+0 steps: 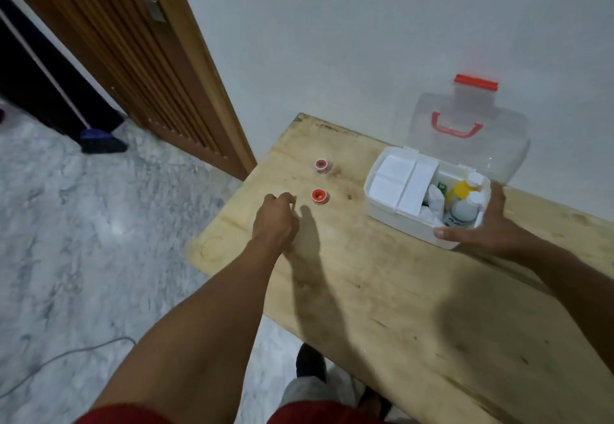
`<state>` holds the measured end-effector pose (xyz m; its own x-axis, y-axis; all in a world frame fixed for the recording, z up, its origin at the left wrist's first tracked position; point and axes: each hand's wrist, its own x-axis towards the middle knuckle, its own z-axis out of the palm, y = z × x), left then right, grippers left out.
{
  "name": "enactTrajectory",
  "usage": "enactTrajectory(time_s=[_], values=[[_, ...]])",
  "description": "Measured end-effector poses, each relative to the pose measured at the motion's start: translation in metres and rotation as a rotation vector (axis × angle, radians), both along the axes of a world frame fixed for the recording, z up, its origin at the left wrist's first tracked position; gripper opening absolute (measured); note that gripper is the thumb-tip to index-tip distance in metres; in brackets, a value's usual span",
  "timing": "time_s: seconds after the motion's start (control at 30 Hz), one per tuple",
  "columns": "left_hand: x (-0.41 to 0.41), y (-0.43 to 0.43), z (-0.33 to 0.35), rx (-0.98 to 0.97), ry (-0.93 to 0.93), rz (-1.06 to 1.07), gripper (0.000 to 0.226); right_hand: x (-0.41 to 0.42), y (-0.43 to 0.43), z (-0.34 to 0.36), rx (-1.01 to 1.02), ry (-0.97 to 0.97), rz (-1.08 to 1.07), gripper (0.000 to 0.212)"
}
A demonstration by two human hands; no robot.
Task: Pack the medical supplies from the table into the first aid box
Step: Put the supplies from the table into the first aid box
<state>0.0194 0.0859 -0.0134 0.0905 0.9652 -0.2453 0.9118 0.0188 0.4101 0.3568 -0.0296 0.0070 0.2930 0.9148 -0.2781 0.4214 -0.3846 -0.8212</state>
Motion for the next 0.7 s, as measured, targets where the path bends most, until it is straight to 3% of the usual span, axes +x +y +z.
enactTrajectory(time_s=[0.17,0.3,0.57,0.7], values=[[-0.016,0.037,-0.01,-0.203,-0.04,-0.071,0.083,-0.004,0.004,0.005,-0.055,-0.057,-0.034,0.163],[-0.023,0.056,-0.018,-0.238,0.012,-0.195,0.082,-0.003,0.007,0.001,-0.064,-0.135,-0.053,0.179],[-0.029,0.068,-0.01,-0.26,-0.105,-0.224,0.07,-0.002,0.01,-0.004,-0.124,-0.138,-0.095,0.18],[-0.01,0.075,0.02,-0.293,-0.334,-0.257,0.066,-0.002,0.009,-0.002,-0.153,-0.089,-0.081,0.149]])
